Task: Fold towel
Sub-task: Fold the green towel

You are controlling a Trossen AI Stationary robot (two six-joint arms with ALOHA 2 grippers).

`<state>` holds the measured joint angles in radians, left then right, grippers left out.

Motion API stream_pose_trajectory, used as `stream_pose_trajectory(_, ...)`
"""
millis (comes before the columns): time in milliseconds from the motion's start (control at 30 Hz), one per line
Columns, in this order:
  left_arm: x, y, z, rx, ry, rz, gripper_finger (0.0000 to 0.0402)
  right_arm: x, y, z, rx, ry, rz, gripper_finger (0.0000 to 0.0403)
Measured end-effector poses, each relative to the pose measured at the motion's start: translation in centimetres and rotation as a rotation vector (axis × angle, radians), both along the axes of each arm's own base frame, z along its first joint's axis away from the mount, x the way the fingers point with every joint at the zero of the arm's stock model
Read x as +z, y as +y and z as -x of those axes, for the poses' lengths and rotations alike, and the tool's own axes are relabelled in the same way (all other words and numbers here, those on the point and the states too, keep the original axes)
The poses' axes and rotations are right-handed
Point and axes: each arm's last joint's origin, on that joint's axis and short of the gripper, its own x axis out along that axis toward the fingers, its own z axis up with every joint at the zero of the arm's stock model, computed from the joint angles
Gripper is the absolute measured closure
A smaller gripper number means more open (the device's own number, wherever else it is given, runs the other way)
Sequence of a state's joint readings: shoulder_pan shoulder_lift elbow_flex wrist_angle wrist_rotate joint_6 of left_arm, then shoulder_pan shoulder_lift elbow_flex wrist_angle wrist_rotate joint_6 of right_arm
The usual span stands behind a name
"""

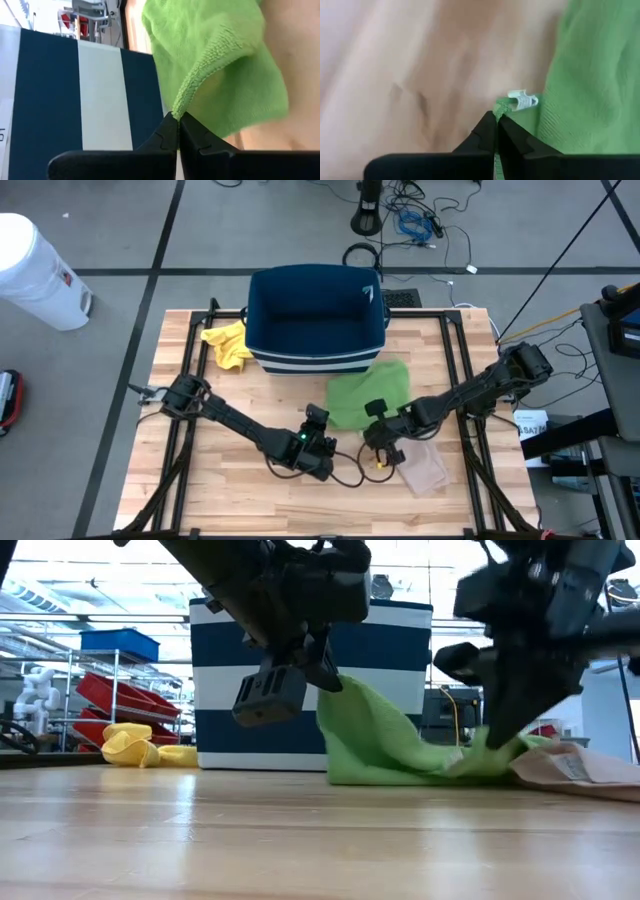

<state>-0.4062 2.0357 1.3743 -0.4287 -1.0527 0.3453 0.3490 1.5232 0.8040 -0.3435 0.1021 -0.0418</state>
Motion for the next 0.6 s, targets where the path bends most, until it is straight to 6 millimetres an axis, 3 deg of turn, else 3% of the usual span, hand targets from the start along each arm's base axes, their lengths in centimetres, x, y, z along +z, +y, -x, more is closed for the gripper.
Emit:
stream_pose_trajectory(167, 0.8, -1.2, 0.4, -0.046, -0.014, 0.012, 0.0401, 2.1, 1.4, -0.1, 0.108, -0.155, -0.08, 0.0402)
stream_pose_trajectory(300, 2.5, -2.2, 0.7, -0.143, -0.038, 0.111, 0.0401, 4.7, 2.3, 0.5, 0.192, -0.309, -0.105, 0.0402)
stream_pose_trajectory(600, 8.2, -2.5, 2.3, -0.389, -0.053, 0.309, 0.0401, 11.2, 3.1, 4.3, 0.342, -0.605, -0.202, 0.0403)
